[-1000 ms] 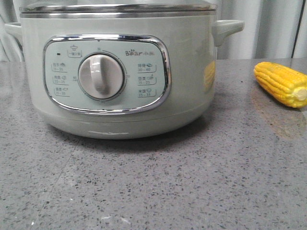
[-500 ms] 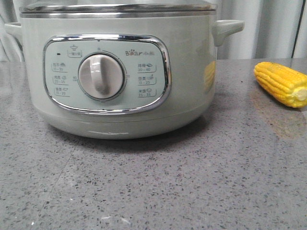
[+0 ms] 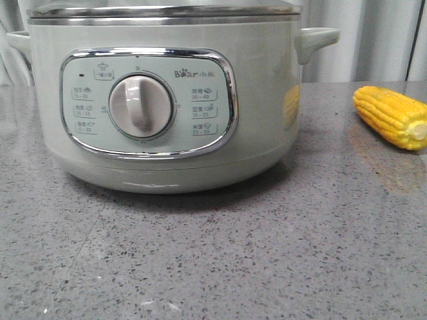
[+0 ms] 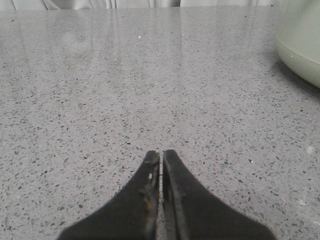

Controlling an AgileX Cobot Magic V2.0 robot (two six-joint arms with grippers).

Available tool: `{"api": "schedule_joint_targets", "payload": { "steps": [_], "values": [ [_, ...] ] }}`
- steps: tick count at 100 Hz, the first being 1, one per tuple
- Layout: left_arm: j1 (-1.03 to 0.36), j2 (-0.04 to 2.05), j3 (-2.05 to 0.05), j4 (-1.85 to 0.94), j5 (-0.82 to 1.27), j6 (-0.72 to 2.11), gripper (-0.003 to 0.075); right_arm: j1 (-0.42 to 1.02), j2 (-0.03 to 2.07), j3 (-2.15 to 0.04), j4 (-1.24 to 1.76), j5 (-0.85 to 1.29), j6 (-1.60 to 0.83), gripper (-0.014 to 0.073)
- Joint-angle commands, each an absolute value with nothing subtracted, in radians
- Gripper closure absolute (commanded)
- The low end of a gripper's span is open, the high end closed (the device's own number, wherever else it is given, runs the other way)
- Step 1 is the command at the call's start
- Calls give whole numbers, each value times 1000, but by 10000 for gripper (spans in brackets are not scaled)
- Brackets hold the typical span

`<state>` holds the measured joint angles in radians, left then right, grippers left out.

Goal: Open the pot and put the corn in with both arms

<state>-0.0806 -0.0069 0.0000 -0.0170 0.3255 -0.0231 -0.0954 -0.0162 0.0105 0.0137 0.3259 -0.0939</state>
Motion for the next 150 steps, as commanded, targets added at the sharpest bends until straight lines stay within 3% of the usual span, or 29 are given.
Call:
{"api": "schedule_joint_targets", "payload": {
  "steps": [1, 150],
  "values": [
    [-89, -35, 23, -25, 269, -35, 741, -100, -31, 27, 14, 310, -104, 657],
    [-89, -35, 23, -12, 246, -35, 741, -100, -31, 27, -52, 290, -104, 657]
  ]
}}
